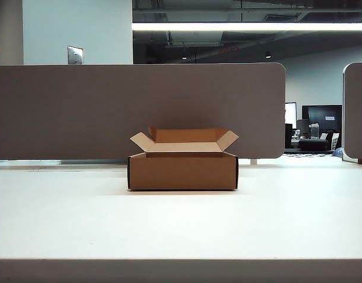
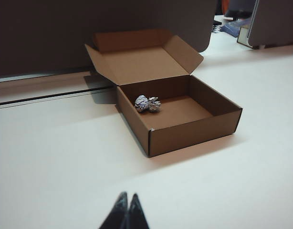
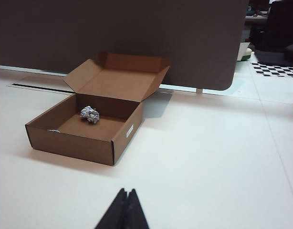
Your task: Pick up all the paper balls on the table and put them in the paper box.
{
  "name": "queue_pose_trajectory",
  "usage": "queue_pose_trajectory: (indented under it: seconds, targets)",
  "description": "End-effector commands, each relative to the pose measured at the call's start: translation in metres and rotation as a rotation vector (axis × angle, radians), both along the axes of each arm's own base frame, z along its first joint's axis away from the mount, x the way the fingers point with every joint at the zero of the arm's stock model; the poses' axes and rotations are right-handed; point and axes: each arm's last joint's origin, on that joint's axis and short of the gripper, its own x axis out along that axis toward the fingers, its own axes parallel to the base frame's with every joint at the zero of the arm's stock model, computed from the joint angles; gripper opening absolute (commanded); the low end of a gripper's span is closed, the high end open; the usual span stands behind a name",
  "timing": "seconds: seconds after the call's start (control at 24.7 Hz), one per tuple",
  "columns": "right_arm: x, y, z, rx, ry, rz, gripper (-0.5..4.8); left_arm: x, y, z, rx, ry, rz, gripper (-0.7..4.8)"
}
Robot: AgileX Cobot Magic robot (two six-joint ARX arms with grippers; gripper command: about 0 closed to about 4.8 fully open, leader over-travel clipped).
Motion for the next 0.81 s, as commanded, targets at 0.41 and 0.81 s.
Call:
queue_pose_trajectory:
  seconds: [0.41, 0.81]
  targets:
    - [0.020, 0.011, -0.048, -0.026, 0.023, -0.002, -0.01, -0.019, 0.007, -0.029, -0.039, -0.101, 0.021, -0.06]
    - [0.029, 0.015, -0.079, -0.033, 0.048, 0.001, -0.01, -0.017, 0.008, -0.059, 0.013, -0.007, 0.066, -0.06]
